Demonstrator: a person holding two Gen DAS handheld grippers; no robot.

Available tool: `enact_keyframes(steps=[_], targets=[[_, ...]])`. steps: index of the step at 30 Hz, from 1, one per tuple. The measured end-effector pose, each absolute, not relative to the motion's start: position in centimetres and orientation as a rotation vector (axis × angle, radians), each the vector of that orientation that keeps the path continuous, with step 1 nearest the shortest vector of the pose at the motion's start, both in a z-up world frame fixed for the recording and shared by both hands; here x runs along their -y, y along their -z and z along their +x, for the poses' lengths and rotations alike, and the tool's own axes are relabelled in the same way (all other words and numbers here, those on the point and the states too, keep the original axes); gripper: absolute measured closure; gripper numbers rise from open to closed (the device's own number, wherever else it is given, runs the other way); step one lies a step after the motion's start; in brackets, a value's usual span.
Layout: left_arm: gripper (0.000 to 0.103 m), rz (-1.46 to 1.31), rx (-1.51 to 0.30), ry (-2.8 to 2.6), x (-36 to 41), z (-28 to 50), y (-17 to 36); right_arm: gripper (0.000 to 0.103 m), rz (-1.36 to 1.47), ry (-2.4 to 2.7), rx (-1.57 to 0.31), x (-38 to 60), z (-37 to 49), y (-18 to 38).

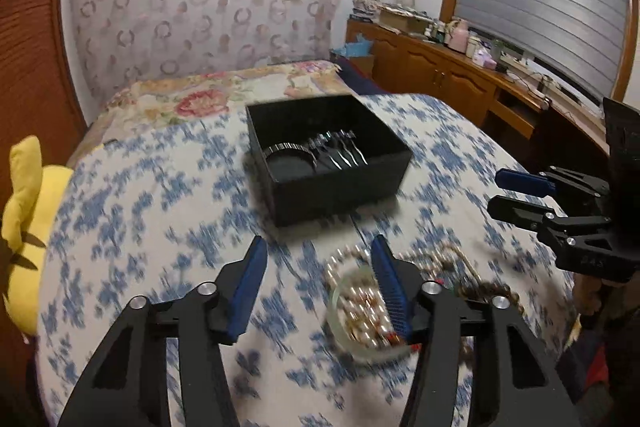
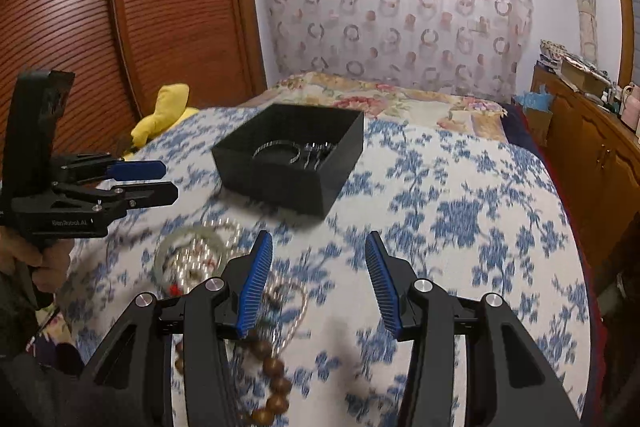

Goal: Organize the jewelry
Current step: 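Grasp the pale green jade bangle with the left tool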

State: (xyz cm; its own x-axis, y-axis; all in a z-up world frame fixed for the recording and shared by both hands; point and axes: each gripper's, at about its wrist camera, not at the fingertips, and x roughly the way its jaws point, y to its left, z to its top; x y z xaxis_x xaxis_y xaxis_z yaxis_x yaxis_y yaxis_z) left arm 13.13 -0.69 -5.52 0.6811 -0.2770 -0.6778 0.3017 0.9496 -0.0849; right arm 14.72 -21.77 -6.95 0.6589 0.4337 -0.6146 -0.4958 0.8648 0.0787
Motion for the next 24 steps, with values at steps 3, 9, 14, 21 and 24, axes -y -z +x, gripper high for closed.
enact_keyframes(steps=[3,9,14,21,24], targets=[[0.06,0.024,-0.776,0.345,0.9,12.5,6.3,0.052,-0.101,-0.524,-0.688,21.9,13.7,7.7],[0.068,0.006,-0.819,0.356,1.0,11.9,7.9,0.052,-0.096,-0.527,-0.74,22.0,12.6,9.4],[0.068,0.001,-0.845,0.357,1.1,12.1,8.6,0.052,-0.098,-0.528,-0.762,21.8,12.2,10.2],[0.075,-0.019,-0.877,0.373,1.4,12.6,9.3,0.052,-0.102,-0.521,-0.748,21.7,12.1,10.7],[0.082,-0.029,-0.887,0.376,1.5,12.7,9.5,0.052,-0.088,-0.52,-0.751,21.9,12.2,10.7]])
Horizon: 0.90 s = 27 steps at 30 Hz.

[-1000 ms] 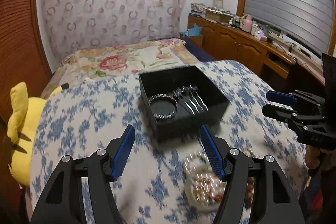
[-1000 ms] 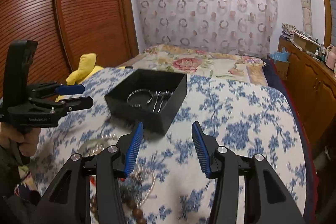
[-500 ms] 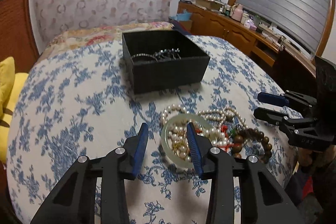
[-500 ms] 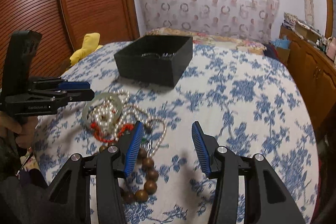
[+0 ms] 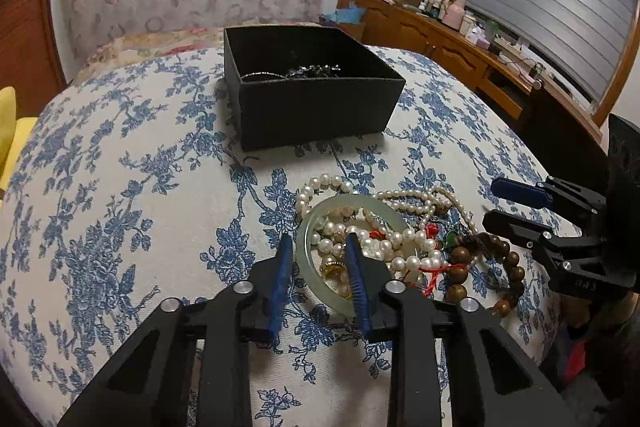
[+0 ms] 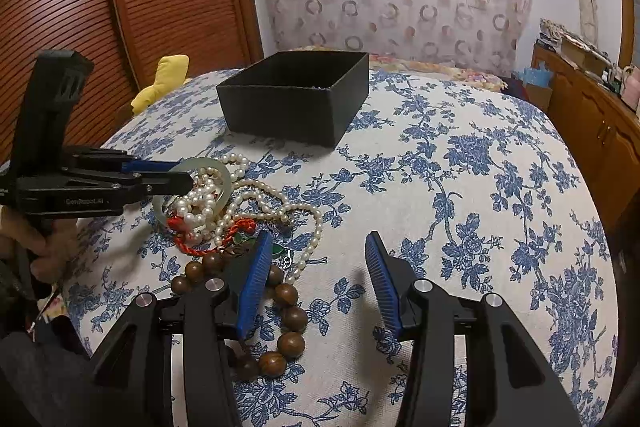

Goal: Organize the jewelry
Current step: 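Grasp the pale green jade bangle with the left tool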

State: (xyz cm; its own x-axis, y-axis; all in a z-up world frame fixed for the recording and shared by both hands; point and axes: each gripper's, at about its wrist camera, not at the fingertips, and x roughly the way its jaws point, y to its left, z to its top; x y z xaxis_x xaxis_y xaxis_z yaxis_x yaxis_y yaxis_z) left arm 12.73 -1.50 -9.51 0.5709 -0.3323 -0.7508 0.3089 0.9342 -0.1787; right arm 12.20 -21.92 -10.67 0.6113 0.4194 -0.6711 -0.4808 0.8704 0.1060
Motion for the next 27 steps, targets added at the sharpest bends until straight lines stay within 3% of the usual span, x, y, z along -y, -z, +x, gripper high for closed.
enact_keyframes(steps=[4,27], targets=[[0.094,-0.041,-0.875,0.361,1.3,12.6,9.4,0.052,-0.084,-0.519,-0.75,22.0,12.3,10.5],[0.095,-0.083,-0.675,0.315,-0.4,8.9,4.0,0.053,-0.143,-0.534,-0.77,21.5,10.7,10.7]])
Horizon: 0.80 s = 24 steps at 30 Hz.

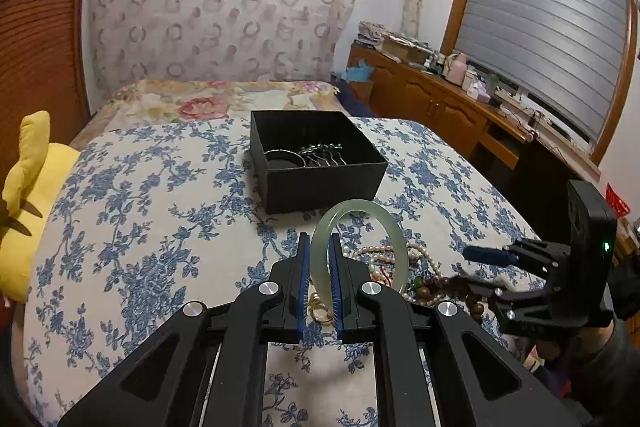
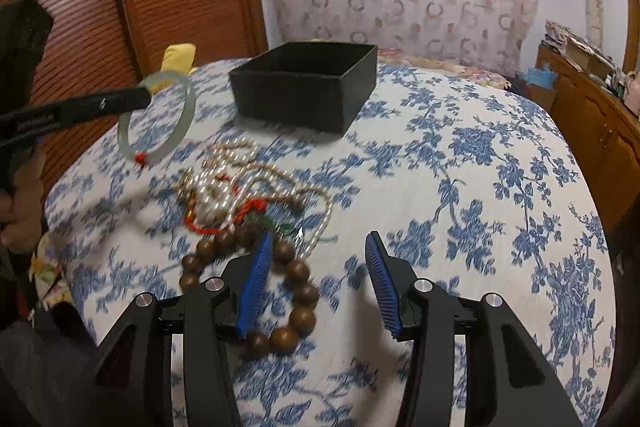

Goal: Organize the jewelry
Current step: 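Grasp the pale green jade bangle with the left tool, then grasp the brown bead bracelet with the right tool while the left holds the jade bangle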

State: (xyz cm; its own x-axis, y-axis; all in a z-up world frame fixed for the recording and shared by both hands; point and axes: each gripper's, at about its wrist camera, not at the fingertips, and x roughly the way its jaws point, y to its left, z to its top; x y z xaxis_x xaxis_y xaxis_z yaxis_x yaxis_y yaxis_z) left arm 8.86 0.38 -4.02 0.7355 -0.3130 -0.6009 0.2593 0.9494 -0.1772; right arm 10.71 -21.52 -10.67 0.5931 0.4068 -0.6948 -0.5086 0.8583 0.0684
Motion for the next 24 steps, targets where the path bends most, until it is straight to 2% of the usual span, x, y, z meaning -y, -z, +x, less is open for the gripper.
enact_keyframes(steps=[8,13,15,16,24], targets=[[0.095,-0.093,-0.681,0.313,-0.6,8.8,4.6,0.073,-0.188,-0.531,-0.797,21.4,9.7,11.0],[0.095,-0.093,-0.681,0.314,-0.7,8.8,4.5,0.074,-0.22,-0.533,-0.806,20.8,9.8,11.5],[0.095,-0.093,-0.681,0.312,-0.7,8.8,4.5,0.086,-0.227,-0.538,-0.805,20.7,9.9,11.5],[0.095,-0.093,-0.68,0.312,-0.7,8.8,4.5,0.088,-0.226,-0.543,-0.805,20.7,9.9,11.5],[0.095,-0.091,-0.655,0.293,-0.9,8.7,4.1,0.088,-0.208,-0.578,-0.72,20.8,9.3,8.5]])
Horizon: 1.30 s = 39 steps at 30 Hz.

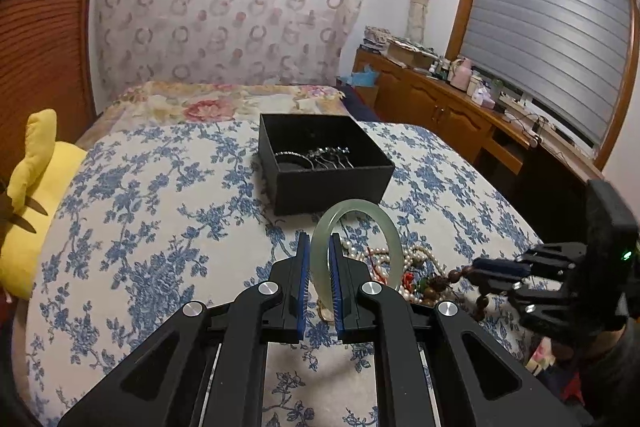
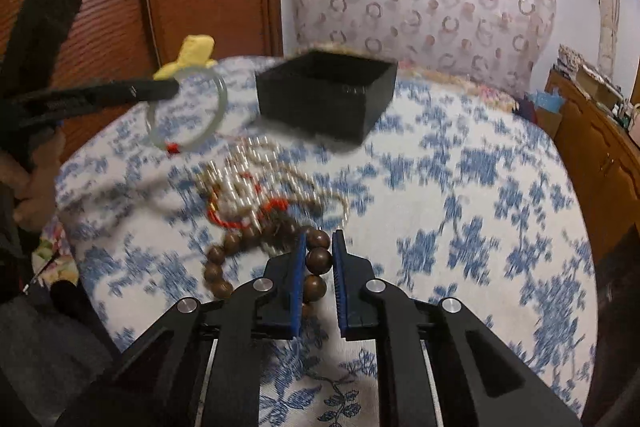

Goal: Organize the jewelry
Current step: 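Grasp the brown bead bracelet with the right tool while the left holds the jade bangle, then lower the jade bangle and bead bracelet into the black box and open both tools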

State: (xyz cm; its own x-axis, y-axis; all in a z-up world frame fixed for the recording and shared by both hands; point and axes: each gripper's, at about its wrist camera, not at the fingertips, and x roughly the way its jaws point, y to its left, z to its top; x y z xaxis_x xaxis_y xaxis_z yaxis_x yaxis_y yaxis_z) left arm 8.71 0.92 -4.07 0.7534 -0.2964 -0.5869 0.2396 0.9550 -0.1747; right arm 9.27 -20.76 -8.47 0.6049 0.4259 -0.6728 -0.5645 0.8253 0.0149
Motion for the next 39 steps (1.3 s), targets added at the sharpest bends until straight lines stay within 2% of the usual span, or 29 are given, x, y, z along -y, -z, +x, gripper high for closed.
enact_keyframes(steps=[16,28,39], targets=[[0.094,-0.071,-0.619,0.274,-1.1,10.0,2.3,0.088,-0.239,-0.596,-0.537,19.5,10.1,1.1],[0.094,-0.054,-0.602,0.26,-1.0,12.5,1.1,0.088,-0.282,-0.55,-0.462,18.7,14.5,-2.5],[0.094,-0.047,-0.619,0.25,0.0,17.7,0.4,0.088,-0.299,-0.534,-0.425,16.5,18.8,-4.4]])
